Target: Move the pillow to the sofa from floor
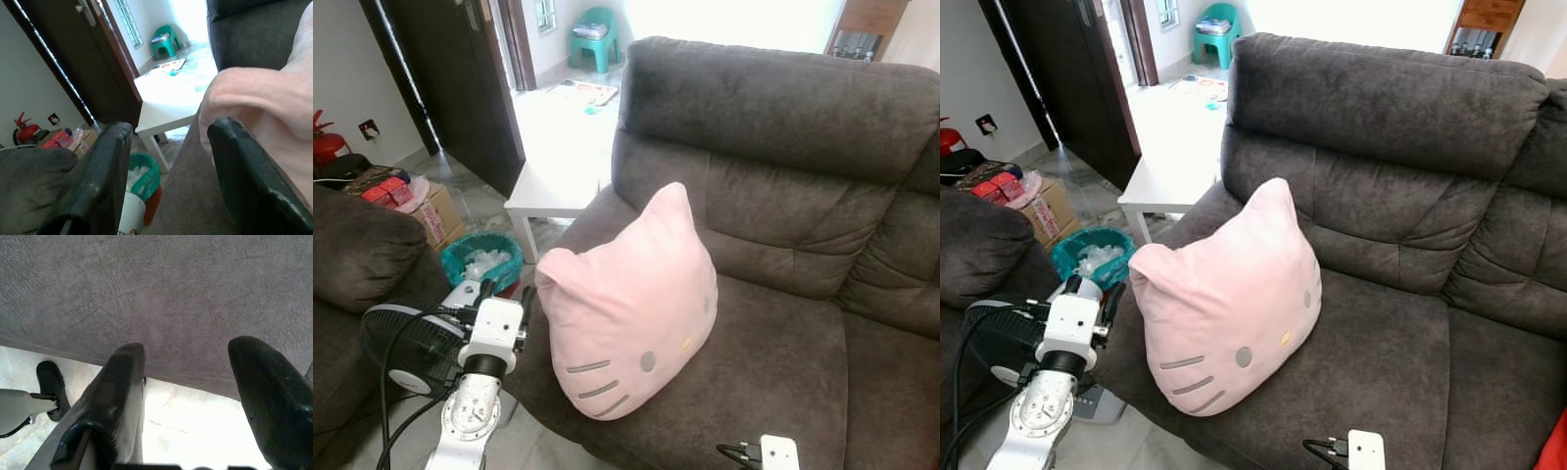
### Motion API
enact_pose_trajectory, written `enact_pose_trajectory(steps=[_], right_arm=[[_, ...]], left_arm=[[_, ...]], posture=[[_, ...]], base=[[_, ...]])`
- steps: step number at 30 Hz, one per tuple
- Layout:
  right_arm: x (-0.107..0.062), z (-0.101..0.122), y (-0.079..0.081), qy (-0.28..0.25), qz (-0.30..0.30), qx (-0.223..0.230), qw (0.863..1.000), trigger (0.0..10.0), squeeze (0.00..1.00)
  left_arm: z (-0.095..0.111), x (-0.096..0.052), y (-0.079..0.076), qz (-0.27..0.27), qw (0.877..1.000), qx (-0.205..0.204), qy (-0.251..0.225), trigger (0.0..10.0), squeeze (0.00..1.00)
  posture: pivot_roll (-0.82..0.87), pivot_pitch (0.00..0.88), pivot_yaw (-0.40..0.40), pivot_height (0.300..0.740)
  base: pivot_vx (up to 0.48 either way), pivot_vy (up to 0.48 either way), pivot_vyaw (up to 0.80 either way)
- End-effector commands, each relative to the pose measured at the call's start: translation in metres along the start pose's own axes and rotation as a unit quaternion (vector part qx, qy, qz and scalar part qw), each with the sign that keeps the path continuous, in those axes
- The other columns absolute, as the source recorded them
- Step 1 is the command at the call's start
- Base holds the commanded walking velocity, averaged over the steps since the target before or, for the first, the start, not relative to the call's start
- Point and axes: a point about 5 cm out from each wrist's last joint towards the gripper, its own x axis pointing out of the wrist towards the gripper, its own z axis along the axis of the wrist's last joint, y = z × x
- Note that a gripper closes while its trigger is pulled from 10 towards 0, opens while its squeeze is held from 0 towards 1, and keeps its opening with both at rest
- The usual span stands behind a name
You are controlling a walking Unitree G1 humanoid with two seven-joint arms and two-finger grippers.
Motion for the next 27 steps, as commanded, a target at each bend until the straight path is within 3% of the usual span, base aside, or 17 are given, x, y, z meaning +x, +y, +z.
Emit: enact_pose_trajectory(steps=[1, 7, 27], right_arm=[[-0.0007, -0.0024, 0.0012, 0.001, -0.001, 0.011, 1.000, 10.0, 0.00], [-0.0006, -0.0017, 0.0022, 0.000, 0.002, 0.015, 1.000, 10.0, 0.00], [0.0001, -0.0003, -0.0016, 0.002, 0.005, 0.010, 1.000, 10.0, 0.00]], left_arm=[[-0.0014, 0.0014, 0.0001, -0.003, 1.000, 0.002, -0.001, 10.0, 0.00], [-0.0025, 0.0025, 0.0008, 0.002, 1.000, 0.006, -0.004, 10.0, 0.00], [-0.0024, 0.0038, -0.0030, 0.011, 1.000, -0.003, -0.004, 10.0, 0.00]], posture=[[0.05, 0.000, 0.017, 0.740], [0.06, 0.000, 0.017, 0.740], [0.06, 0.000, 0.000, 0.740]], base=[[0.000, 0.000, 0.00], [0.000, 0.000, 0.00], [-0.287, 0.000, 0.00]])
